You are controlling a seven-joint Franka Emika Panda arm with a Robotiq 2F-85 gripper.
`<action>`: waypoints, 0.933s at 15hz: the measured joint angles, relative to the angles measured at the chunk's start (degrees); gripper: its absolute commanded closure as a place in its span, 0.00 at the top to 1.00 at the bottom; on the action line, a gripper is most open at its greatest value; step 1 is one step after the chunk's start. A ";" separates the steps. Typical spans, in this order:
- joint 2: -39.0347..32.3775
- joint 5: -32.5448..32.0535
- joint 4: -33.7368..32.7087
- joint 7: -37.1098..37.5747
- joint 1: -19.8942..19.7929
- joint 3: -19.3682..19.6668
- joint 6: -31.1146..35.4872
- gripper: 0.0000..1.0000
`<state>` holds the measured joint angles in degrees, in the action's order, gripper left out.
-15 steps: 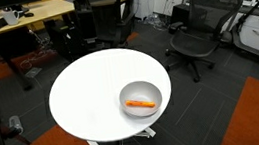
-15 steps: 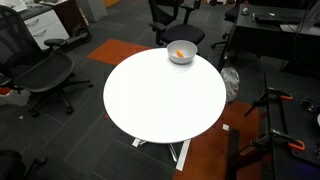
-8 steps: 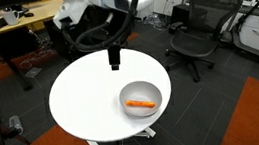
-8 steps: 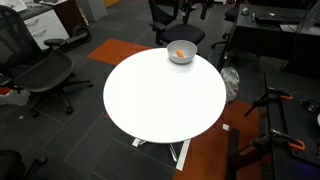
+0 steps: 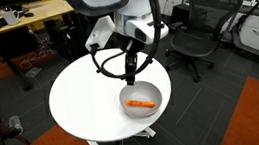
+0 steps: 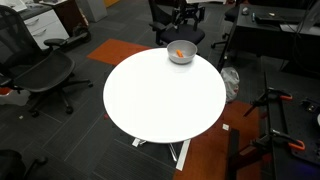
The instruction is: Remove the orange marker from the bowl
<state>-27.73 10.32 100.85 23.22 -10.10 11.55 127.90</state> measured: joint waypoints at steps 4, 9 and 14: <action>-4.94 0.00 -4.26 0.27 -0.46 0.27 0.03 1.00; -10.91 0.00 -9.05 0.27 -1.58 0.28 0.03 1.00; -15.72 0.00 -12.84 0.27 -2.33 0.29 0.00 1.00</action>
<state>-43.45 10.32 88.00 23.49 -12.43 11.83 127.90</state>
